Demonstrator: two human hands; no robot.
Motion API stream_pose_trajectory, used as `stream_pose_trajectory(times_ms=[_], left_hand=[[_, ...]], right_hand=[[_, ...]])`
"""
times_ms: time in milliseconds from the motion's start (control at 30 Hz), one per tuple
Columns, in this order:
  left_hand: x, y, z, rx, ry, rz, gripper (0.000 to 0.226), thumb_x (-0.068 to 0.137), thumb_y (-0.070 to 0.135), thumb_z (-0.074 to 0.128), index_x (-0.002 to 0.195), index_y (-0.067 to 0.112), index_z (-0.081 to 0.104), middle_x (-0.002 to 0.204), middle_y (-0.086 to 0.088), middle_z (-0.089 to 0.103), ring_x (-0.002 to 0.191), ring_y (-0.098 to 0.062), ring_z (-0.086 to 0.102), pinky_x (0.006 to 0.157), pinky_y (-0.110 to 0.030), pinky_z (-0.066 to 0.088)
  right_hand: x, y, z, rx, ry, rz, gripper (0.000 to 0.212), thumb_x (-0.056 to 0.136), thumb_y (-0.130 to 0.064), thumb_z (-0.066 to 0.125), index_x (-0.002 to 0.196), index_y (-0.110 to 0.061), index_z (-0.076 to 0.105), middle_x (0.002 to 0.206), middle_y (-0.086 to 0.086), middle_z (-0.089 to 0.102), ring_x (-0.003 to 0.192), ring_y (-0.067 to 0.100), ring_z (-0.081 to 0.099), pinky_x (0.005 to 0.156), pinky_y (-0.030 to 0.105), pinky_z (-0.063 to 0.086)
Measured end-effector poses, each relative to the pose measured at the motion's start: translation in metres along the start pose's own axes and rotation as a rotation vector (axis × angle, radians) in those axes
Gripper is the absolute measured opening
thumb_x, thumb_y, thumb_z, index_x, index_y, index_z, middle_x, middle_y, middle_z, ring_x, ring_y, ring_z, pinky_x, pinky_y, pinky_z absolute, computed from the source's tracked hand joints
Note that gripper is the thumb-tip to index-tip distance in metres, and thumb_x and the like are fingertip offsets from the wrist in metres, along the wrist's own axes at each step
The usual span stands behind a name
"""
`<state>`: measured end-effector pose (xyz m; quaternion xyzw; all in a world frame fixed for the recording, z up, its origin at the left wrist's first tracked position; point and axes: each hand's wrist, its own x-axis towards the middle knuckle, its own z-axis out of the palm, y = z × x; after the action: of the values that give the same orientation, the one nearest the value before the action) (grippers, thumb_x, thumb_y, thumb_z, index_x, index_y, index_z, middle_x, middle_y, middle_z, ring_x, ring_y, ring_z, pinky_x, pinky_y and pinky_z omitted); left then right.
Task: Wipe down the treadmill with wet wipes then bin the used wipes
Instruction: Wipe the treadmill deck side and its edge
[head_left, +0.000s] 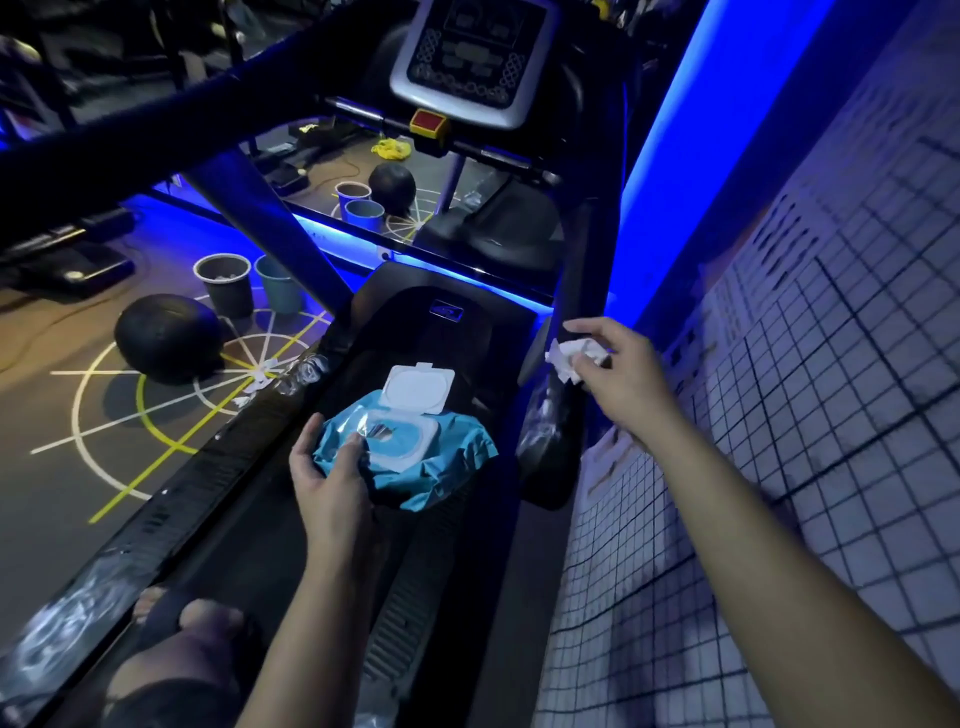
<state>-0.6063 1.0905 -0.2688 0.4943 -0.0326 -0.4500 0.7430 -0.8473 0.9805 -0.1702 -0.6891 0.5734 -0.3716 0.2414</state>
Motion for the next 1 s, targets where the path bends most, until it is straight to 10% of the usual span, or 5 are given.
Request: stream_pose_trajectory(times_ms=[200, 467, 600, 1000], left_hand=[[0.007, -0.001, -0.007, -0.030, 0.014, 0.026, 0.044, 0.102, 0.008, 0.064, 0.136, 0.035, 0.058, 0.141, -0.022, 0.062, 0.122, -0.037, 0.067, 0.098, -0.051, 0.057], [0.009, -0.009, -0.003, -0.047, 0.043, -0.014, 0.046, 0.105, 0.005, 0.060, 0.143, 0.028, 0.053, 0.140, -0.014, 0.061, 0.091, -0.017, 0.068, 0.057, -0.021, 0.060], [0.009, -0.011, 0.006, -0.042, 0.024, -0.022, 0.046, 0.106, 0.004, 0.058, 0.147, 0.025, 0.051, 0.139, -0.015, 0.061, 0.083, -0.012, 0.067, 0.053, -0.020, 0.057], [0.022, -0.021, -0.001, 0.077, 0.034, 0.009, 0.044, 0.100, 0.003, 0.064, 0.132, 0.032, 0.058, 0.137, -0.020, 0.064, 0.103, -0.022, 0.064, 0.087, -0.038, 0.055]], right_hand=[[-0.015, 0.009, 0.003, -0.358, -0.125, -0.184, 0.025, 0.092, -0.001, 0.059, 0.100, -0.015, 0.079, 0.101, -0.004, 0.067, 0.095, 0.018, 0.061, 0.087, 0.026, 0.048], [-0.057, -0.018, -0.005, -0.166, -0.416, -0.157, 0.025, 0.088, -0.006, 0.069, 0.095, -0.026, 0.081, 0.094, -0.011, 0.073, 0.089, 0.004, 0.065, 0.079, 0.014, 0.045], [-0.037, -0.024, -0.007, 0.212, -0.194, 0.005, 0.022, 0.090, -0.004, 0.071, 0.100, -0.022, 0.079, 0.091, -0.006, 0.077, 0.086, 0.010, 0.070, 0.083, 0.028, 0.056], [-0.023, -0.001, 0.015, -0.430, -0.056, -0.189, 0.014, 0.085, -0.004, 0.072, 0.092, -0.014, 0.079, 0.095, 0.005, 0.069, 0.091, 0.029, 0.064, 0.085, 0.031, 0.048]])
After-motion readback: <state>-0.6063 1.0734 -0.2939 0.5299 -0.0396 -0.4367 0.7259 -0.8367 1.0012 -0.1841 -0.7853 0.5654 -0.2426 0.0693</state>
